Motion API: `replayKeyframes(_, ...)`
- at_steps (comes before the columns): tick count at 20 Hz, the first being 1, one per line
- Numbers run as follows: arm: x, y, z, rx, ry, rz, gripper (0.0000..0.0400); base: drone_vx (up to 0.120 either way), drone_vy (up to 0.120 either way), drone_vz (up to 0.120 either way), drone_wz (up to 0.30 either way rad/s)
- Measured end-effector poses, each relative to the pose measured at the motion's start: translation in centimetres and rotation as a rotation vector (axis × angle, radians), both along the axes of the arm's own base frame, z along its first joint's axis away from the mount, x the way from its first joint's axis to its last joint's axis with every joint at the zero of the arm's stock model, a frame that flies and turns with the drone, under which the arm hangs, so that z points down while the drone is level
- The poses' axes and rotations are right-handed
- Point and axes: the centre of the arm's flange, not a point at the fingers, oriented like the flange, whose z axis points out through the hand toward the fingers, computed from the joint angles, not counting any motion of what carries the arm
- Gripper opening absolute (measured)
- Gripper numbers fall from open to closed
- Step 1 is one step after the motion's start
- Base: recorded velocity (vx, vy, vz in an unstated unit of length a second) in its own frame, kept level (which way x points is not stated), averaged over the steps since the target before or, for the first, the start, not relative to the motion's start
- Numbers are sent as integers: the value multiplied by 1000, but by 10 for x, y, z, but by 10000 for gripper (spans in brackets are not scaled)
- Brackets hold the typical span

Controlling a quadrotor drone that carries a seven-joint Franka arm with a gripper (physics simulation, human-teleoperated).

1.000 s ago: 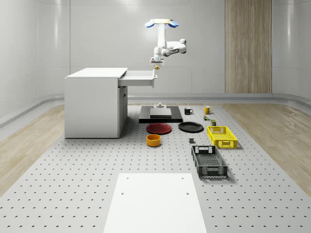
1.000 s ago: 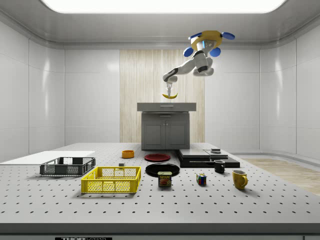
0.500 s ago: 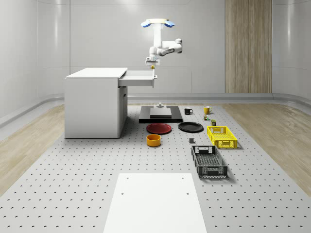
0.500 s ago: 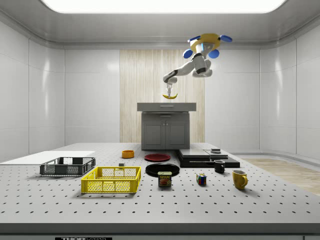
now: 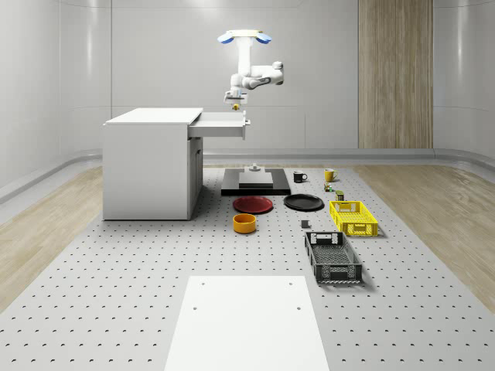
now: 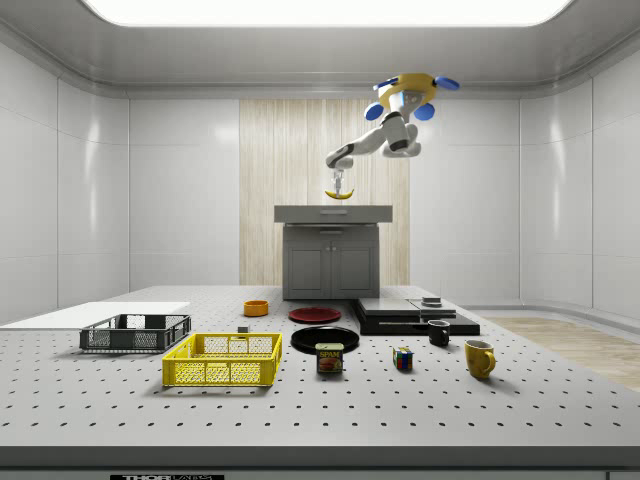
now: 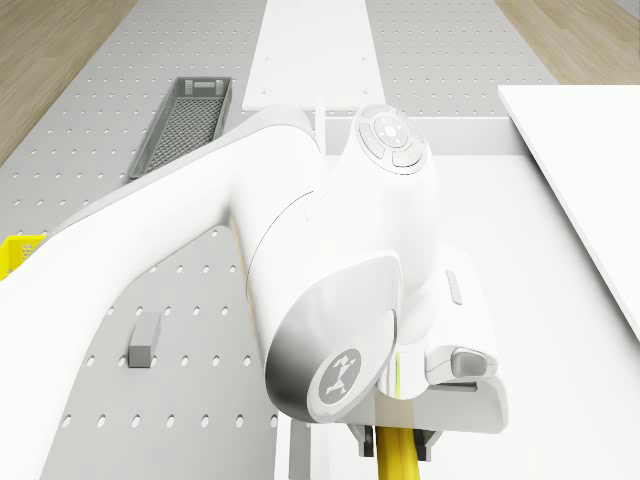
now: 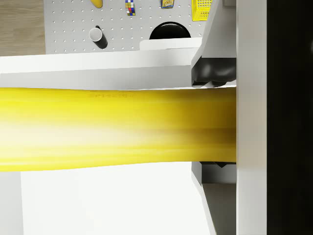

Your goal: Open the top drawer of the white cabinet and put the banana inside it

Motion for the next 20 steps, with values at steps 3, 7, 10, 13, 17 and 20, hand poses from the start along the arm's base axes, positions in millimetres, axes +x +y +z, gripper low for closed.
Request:
replayKeyframes(3,0,0,0,0,0,0,193,0,-120,-120,0)
replayKeyframes(7,0,0,0,0,0,0,193,0,-120,-40,0)
replayKeyframes(10,0,0,4,0,0,0,193,0,-40,0,0)
replayKeyframes(13,0,0,14,0,0,0,193,0,0,0,0)
replayKeyframes(17,0,0,31,0,0,1,193,0,0,0,0)
replayKeyframes(20,0,0,44,0,0,1,193,0,0,0,0)
